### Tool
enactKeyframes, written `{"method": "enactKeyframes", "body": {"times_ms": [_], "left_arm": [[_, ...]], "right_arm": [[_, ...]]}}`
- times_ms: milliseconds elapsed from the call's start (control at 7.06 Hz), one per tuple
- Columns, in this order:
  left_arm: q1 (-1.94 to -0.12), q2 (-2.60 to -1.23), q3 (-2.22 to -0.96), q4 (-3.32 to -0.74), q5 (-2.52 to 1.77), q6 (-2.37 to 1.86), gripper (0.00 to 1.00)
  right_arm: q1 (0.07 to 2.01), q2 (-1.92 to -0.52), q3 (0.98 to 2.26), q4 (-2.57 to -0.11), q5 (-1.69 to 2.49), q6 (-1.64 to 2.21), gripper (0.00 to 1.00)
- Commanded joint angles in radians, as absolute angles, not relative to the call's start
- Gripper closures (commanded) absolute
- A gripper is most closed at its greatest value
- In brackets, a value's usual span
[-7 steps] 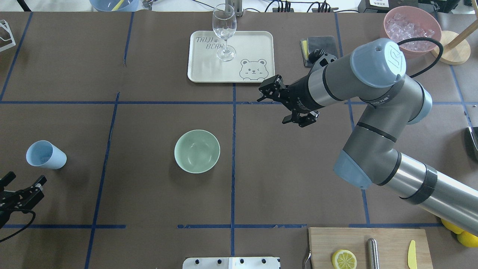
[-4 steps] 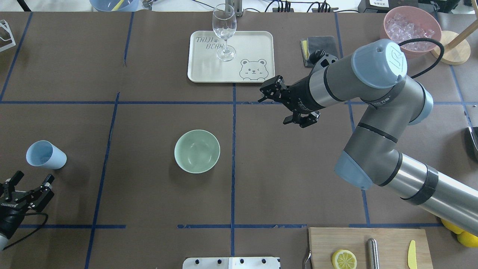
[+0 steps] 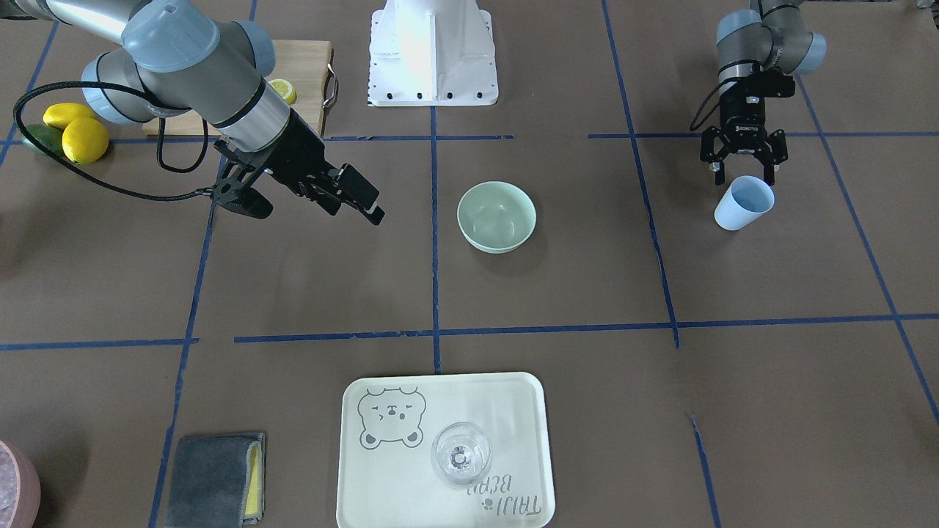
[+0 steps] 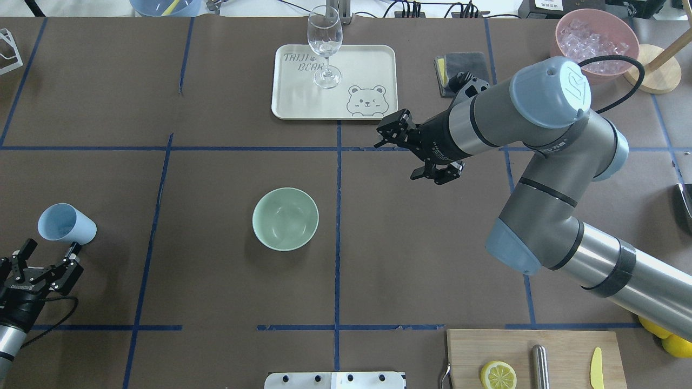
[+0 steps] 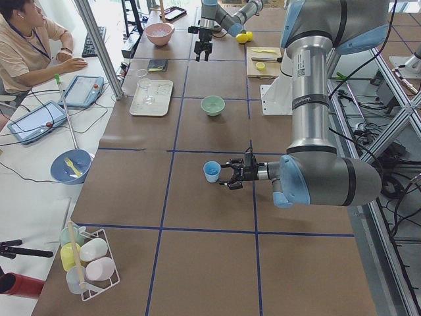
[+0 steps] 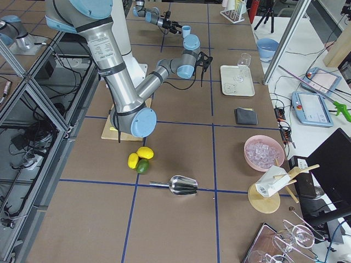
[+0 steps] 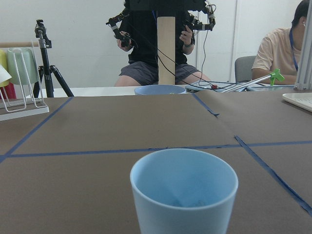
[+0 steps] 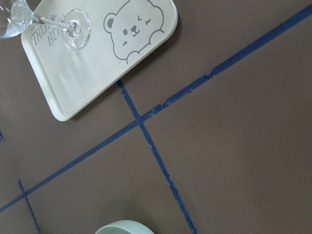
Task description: Pour ice into bowl
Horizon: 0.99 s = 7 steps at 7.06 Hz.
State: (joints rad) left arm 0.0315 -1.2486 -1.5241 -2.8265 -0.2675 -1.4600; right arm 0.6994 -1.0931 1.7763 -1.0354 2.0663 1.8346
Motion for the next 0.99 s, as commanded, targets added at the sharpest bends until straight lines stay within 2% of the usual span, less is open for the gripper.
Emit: {"method": "enactKeyframes", "body": {"times_ms": [0, 850], "left_arm": [[-0.012, -1.258, -1.508, -2.824, -0.298, -1.456, 0.01], [-0.123, -1.392, -1.422, -2.821, -0.362, -1.405, 0.01]], "right_arm": [[0.699, -1.097, 1.776, -1.035, 2.066, 1.835, 0.0], [0.699, -1.109, 1.776, -1.035, 2.066, 1.833, 0.0]]}}
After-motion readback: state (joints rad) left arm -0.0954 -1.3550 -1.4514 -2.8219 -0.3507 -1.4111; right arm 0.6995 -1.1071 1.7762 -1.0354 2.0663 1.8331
